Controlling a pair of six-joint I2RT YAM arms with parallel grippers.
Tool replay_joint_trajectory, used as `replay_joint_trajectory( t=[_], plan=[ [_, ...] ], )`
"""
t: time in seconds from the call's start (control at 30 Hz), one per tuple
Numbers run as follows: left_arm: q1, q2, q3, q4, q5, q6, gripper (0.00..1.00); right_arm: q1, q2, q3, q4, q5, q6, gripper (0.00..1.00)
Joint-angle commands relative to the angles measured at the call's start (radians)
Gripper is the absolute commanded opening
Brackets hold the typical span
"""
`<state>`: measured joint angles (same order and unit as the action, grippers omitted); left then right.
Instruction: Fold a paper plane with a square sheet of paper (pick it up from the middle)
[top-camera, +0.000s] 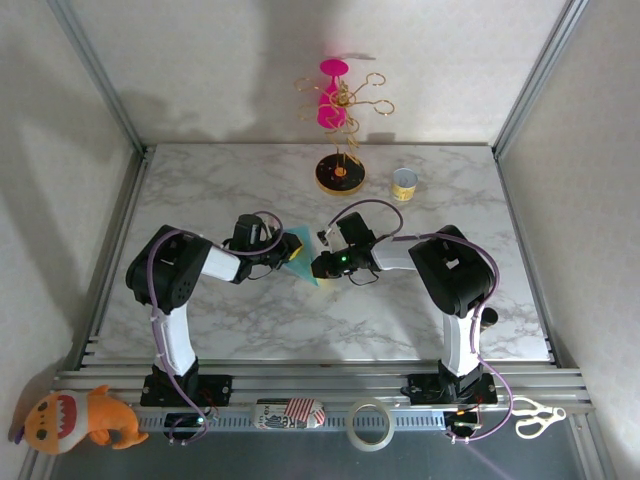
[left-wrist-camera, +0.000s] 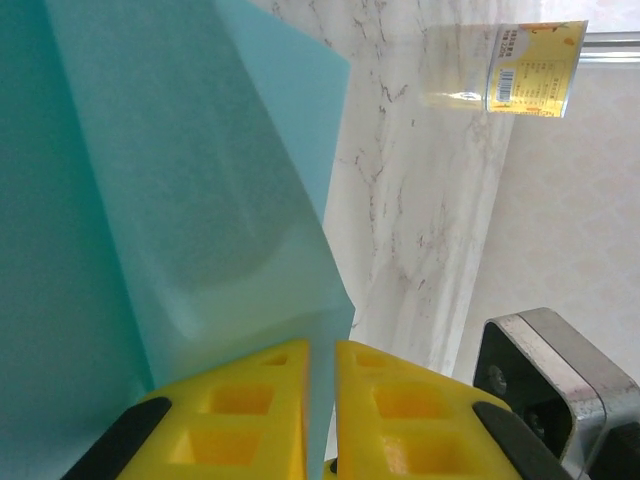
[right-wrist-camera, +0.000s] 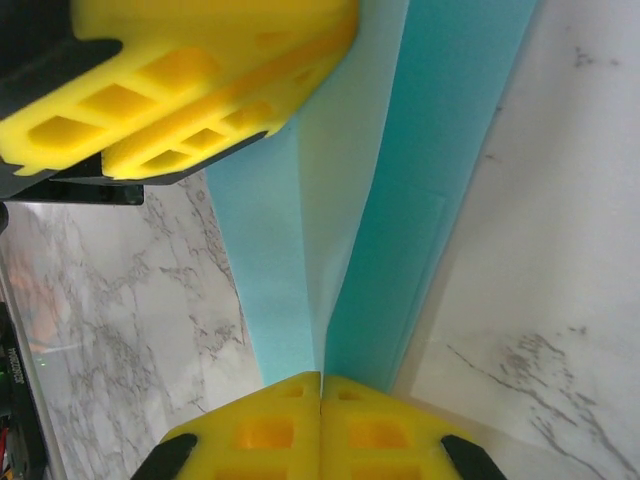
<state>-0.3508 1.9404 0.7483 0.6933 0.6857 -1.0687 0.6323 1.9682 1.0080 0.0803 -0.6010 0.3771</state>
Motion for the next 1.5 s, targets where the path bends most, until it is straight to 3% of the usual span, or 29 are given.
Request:
replay_joint_trajectory(
  t=[0.0, 0.33, 0.97, 1.27, 1.47],
  plan=[
    [-0.004, -0.027, 0.005, -0.015, -0.002, 0.026, 0.14, 0.005, 0.098, -0.069, -0.063, 0.225, -0.035, 0.05],
    [0.011, -0.130, -0.100, 0.018, -0.049, 0.019, 0.14, 0.007, 0.083, -0.121, 0.024, 0.270, -0.021, 0.04],
    [-0.005, -0.006, -0.014, 0.041, -0.014, 0.007, 0.13, 0.018, 0.091, -0.140, 0.063, 0.299, -0.030, 0.04],
    [-0.007, 0.021, -0.017, 0.031, -0.018, 0.016, 0.13, 0.018, 0.086, -0.132, 0.050, 0.300, -0.025, 0.16],
    [-0.008, 0.027, -0.016, 0.005, -0.030, 0.030, 0.13, 0.017, 0.066, -0.128, 0.041, 0.288, -0.007, 0.18]
  ],
)
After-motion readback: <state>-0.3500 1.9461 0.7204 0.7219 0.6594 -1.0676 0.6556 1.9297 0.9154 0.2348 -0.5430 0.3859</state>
